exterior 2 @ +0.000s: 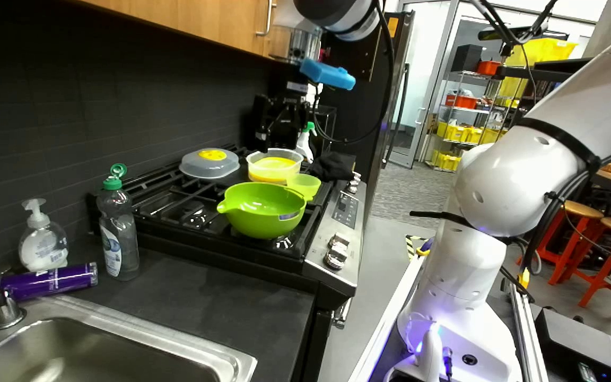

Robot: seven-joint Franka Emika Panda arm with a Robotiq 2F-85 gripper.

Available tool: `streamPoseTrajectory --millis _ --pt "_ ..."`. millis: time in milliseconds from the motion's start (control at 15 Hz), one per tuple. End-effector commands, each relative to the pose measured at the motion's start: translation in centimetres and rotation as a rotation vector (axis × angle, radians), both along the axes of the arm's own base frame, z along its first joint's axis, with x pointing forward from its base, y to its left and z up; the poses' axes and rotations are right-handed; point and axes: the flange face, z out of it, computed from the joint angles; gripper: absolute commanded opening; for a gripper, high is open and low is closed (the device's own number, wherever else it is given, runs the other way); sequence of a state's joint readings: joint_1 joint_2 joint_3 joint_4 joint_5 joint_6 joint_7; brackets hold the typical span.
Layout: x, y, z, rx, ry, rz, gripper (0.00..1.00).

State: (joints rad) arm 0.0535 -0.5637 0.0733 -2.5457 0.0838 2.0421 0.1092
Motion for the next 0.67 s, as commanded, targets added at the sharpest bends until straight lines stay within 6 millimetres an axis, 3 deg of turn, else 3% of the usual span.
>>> streamPoseTrajectory --millis 0,600 --pt "0.0 0.0 0.1 -0.002 -0.003 -0.001 1.0" --pt "0.6 -1.2 0.9 0.015 -0.014 -0.033 1.0"
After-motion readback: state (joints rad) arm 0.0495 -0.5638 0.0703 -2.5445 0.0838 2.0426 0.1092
